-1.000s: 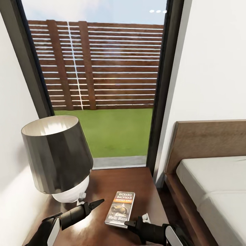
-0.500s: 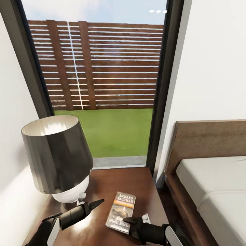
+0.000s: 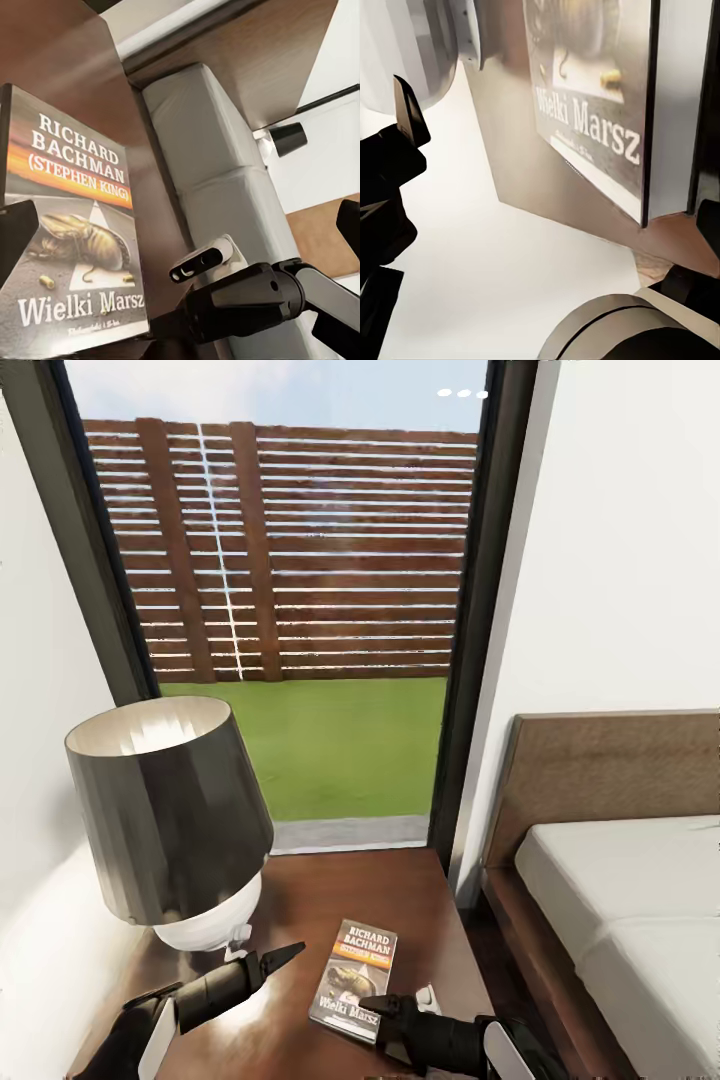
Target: In the bedroom, move the book from the bed onto either nightstand, and place the two sandals side by side next to the bed.
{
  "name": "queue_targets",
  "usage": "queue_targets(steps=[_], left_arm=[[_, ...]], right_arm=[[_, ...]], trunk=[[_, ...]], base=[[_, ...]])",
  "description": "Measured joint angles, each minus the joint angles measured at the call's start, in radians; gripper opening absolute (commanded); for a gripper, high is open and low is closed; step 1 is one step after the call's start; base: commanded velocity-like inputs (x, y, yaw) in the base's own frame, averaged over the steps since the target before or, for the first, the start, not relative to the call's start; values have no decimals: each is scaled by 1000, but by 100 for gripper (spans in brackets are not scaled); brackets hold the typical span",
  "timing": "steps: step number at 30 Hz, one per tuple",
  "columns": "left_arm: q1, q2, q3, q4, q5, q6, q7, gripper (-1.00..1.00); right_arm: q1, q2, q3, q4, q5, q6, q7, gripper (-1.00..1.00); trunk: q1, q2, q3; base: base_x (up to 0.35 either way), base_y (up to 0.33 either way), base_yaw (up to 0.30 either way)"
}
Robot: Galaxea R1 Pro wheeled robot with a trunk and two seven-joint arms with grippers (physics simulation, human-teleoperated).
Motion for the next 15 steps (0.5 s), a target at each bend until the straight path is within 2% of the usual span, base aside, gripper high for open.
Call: queue_targets(steps=[10, 15], left_arm=[[0, 0, -2, 0, 0, -2, 1, 100], [0, 0, -1, 0, 0, -2, 1, 100]], right_arm=[[0, 0, 1, 0, 0, 0, -1, 100], [0, 0, 1, 0, 1, 0, -2, 100]], trunk=[[0, 0, 0], [0, 0, 0]], base=[[-311, 0, 0], [-101, 0, 0]])
